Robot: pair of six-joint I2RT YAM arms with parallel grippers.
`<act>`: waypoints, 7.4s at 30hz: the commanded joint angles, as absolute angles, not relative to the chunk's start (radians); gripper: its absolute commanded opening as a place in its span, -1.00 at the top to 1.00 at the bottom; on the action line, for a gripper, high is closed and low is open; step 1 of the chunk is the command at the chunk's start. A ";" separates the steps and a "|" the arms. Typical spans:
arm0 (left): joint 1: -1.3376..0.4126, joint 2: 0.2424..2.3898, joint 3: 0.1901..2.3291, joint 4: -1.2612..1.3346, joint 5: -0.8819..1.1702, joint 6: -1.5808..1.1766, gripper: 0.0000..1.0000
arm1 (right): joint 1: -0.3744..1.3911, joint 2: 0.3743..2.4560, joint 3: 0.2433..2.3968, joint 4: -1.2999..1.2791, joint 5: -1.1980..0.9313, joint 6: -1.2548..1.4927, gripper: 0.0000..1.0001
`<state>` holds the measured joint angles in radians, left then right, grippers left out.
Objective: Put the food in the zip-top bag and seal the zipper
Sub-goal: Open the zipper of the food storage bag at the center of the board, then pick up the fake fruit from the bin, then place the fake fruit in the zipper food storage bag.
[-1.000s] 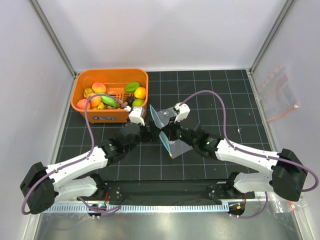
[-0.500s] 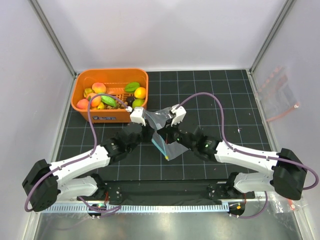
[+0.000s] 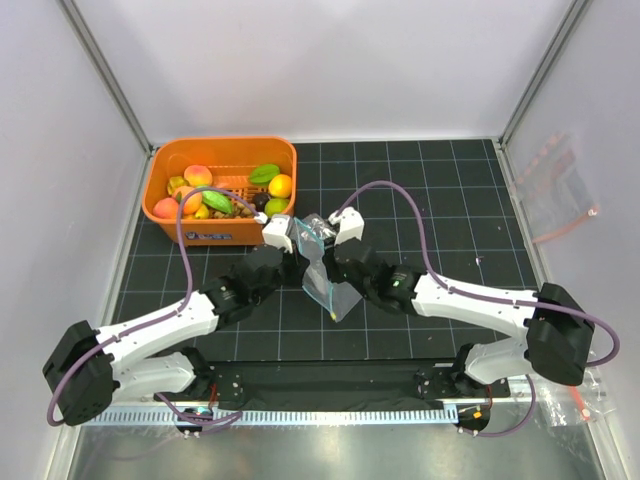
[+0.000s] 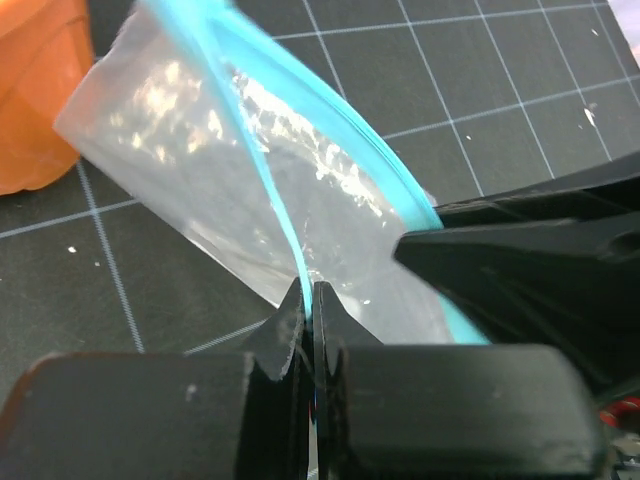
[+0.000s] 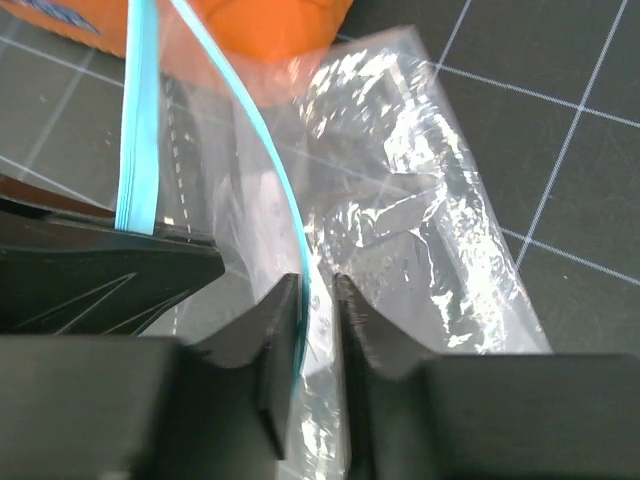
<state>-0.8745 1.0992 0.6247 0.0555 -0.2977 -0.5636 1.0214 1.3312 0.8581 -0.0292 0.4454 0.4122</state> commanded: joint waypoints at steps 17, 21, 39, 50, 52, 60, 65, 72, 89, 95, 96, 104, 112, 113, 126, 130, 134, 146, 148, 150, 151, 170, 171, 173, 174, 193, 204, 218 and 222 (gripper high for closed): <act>-0.870 1.112 0.690 0.006 -0.355 -0.541 1.00 | 1.081 1.344 1.015 -0.239 0.806 0.362 0.98; -0.870 1.175 0.733 -0.041 -0.357 -0.545 1.00 | 1.104 1.361 1.121 -0.408 0.980 0.357 0.98; -0.845 1.324 0.835 -0.189 -0.440 -0.561 1.00 | 1.095 1.433 1.267 -0.821 1.371 0.497 0.43; -0.845 1.256 0.784 -0.115 -0.413 -0.560 1.00 | 1.089 1.385 1.183 -0.586 1.008 0.360 0.26; -0.847 1.255 0.778 -0.109 -0.416 -0.560 1.00 | 1.089 1.408 1.195 -0.604 1.002 0.371 0.26; -0.845 1.243 0.775 -0.112 -0.451 -0.574 1.00 | 1.089 1.492 1.241 -0.657 0.924 0.400 0.26; -0.844 1.201 0.747 -0.115 -0.518 -0.589 0.99 | 1.091 1.506 1.252 -0.673 0.928 0.426 0.21; -0.838 1.221 0.758 -0.133 -0.541 -0.604 1.00 | 1.089 1.500 1.278 -0.758 0.983 0.459 0.14; -0.834 1.253 0.770 -0.111 -0.459 -0.580 0.99 | 1.092 1.486 1.308 -0.814 1.040 0.428 0.98; -0.834 1.322 0.793 -0.069 -0.341 -0.560 0.99 | 1.124 1.630 1.469 -1.121 1.313 0.620 0.98; -0.834 1.328 0.795 -0.061 -0.331 -0.558 0.99 | 1.126 1.646 1.479 -1.130 1.313 0.618 0.98; -0.834 1.286 0.789 -0.064 -0.273 -0.542 0.39 | 1.123 1.573 1.396 -0.981 1.206 0.540 0.98; -0.835 1.148 0.735 -0.038 -0.255 -0.522 -0.32 | 1.025 1.408 1.230 -0.703 0.919 0.399 0.98; -0.834 1.132 0.729 -0.038 -0.249 -0.517 -0.43 | 1.019 1.404 1.227 -0.700 0.908 0.399 0.98; -0.828 0.864 0.798 -0.176 -0.514 -0.509 -0.99 | 0.980 1.428 1.227 -0.703 0.868 0.411 0.98; -0.795 0.957 0.889 -0.241 -0.621 -0.538 -1.00 | 0.980 1.411 1.213 -0.689 0.853 0.411 0.98; -0.692 1.144 1.066 -0.343 -0.632 -0.561 -0.99 | 0.979 1.391 1.198 -0.670 0.835 0.407 0.98; -0.420 1.670 1.606 -0.690 -0.485 -0.427 -0.99 | 0.979 1.393 1.197 -0.654 0.799 0.400 0.98; -0.407 1.783 1.684 -0.758 -0.468 -0.393 -0.99 | 0.979 1.385 1.192 -0.652 0.798 0.400 0.98; -0.400 1.863 1.739 -0.807 -0.479 -0.374 -0.99 | 0.977 1.384 1.187 -0.647 0.801 0.400 0.99; -0.400 1.935 1.799 -0.872 -0.480 -0.364 -0.99 | 0.977 1.384 1.187 -0.647 0.796 0.399 0.98; -0.285 2.240 1.657 -0.736 -0.148 -0.491 -0.99 | 0.977 1.393 1.189 -0.638 0.775 0.396 0.98; -0.284 2.223 1.626 -0.695 -0.134 -0.497 -0.85 | 0.976 1.391 1.187 -0.635 0.775 0.396 0.98; -0.276 2.165 1.603 -0.663 -0.103 -0.508 -0.49 | 0.977 1.390 1.187 -0.635 0.776 0.396 0.99; -0.275 2.145 1.589 -0.654 -0.106 -0.514 -0.07 | 0.977 1.391 1.187 -0.635 0.775 0.394 0.98; -0.268 1.735 1.741 -0.862 -0.198 -0.502 0.99 | 0.977 1.384 1.184 -0.632 0.778 0.394 0.99; -0.267 1.602 1.703 -0.827 -0.100 -0.525 0.99 | 0.977 1.367 1.169 -0.611 0.781 0.393 0.98; -0.279 1.444 1.688 -0.753 0.291 -0.600 1.00 | 0.917 1.298 1.115 -0.523 0.572 0.382 0.98; -0.350 1.344 1.591 -0.684 0.272 -0.629 1.00 | 0.913 1.282 1.109 -0.514 0.525 0.382 0.98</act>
<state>-0.2958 1.4380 1.6405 -0.7620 0.2031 -0.5938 0.9142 1.3212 1.1152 -0.5663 0.5819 0.3935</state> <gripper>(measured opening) 0.258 0.045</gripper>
